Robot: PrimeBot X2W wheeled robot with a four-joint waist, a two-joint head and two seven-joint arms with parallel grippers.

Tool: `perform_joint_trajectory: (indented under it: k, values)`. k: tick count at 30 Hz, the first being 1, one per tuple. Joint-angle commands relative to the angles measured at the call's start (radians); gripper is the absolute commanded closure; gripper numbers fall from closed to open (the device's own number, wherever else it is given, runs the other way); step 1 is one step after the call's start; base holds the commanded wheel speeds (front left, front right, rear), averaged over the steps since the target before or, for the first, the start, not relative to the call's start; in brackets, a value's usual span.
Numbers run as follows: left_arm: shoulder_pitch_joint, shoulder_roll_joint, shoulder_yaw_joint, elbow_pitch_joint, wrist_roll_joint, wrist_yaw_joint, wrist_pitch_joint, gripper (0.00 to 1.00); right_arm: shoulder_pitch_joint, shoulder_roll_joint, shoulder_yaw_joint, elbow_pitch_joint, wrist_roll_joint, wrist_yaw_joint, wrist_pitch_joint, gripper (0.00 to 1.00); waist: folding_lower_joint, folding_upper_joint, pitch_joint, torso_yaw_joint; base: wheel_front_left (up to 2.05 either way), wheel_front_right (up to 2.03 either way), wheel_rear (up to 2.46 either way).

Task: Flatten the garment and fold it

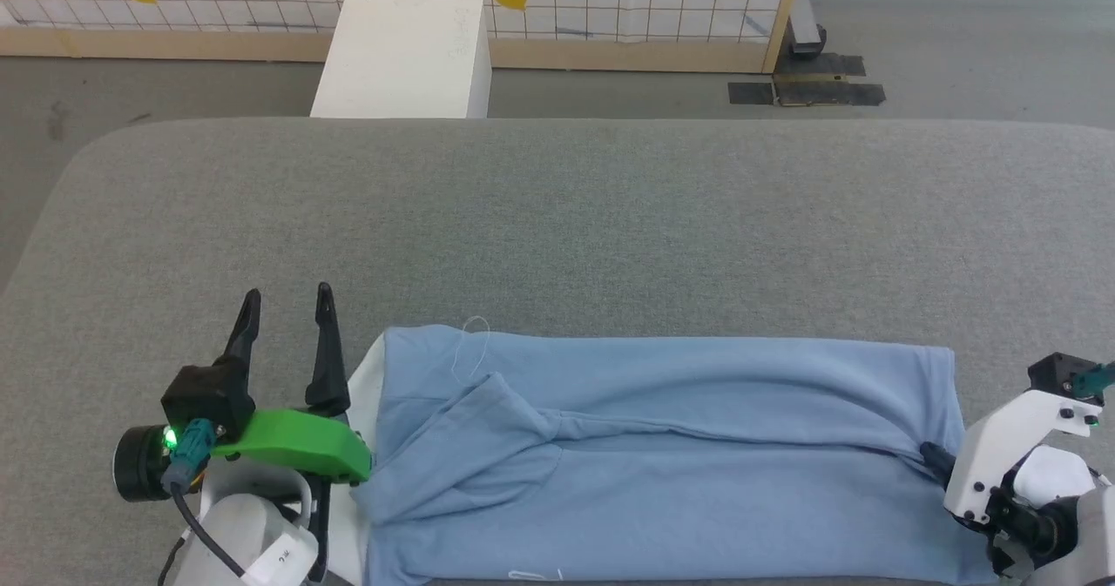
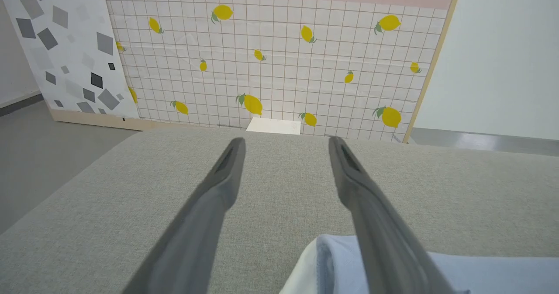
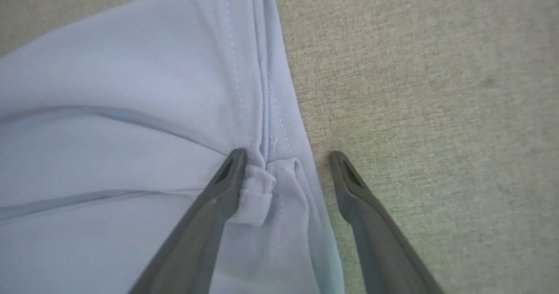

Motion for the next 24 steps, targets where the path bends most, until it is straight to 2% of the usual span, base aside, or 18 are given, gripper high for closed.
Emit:
perform_joint_trajectory:
  k: [1, 2, 6, 10, 19, 24]
  values:
    - [-0.008, -0.007, 0.005, 0.004, 0.014, -0.012, -0.004, 0.00, 0.032, 0.021, 0.018, 0.021, 0.014, -0.001, 0.037, 0.95, 0.0000, 0.0000, -0.002, 0.000, 0.00, 0.00, 0.00]
    - [-0.007, -0.010, 0.007, 0.008, 0.018, -0.021, -0.004, 0.00, 0.037, 0.021, 0.020, 0.008, 0.023, -0.001, 0.040, 1.00, 0.0000, 0.0000, -0.003, 0.000, 0.00, 0.00, 0.00]
    - [-0.006, -0.019, 0.022, 0.019, 0.031, -0.038, -0.004, 0.00, 0.051, 0.021, 0.011, -0.041, 0.017, -0.001, 0.021, 1.00, 0.0000, 0.0000, -0.004, -0.005, 0.00, 0.00, 0.00]
    - [-0.007, -0.031, 0.030, 0.029, 0.039, -0.058, -0.004, 0.00, 0.060, 0.021, -0.036, -0.093, -0.052, -0.001, -0.031, 1.00, 0.0000, 0.0000, -0.001, -0.007, 0.00, 0.00, 0.00]
    - [-0.005, -0.052, 0.052, 0.033, 0.058, -0.083, -0.005, 0.00, 0.054, -0.029, -0.248, -0.116, -0.252, -0.001, -0.221, 1.00, 0.0000, 0.0000, 0.005, 0.003, 0.00, 0.00, 0.00]
    - [0.003, -0.058, 0.065, 0.031, 0.065, -0.095, -0.005, 0.00, 0.058, -0.044, -0.346, -0.110, -0.332, -0.001, -0.274, 1.00, 0.0000, 0.0000, 0.003, 0.007, 0.00, 0.00, 0.00]
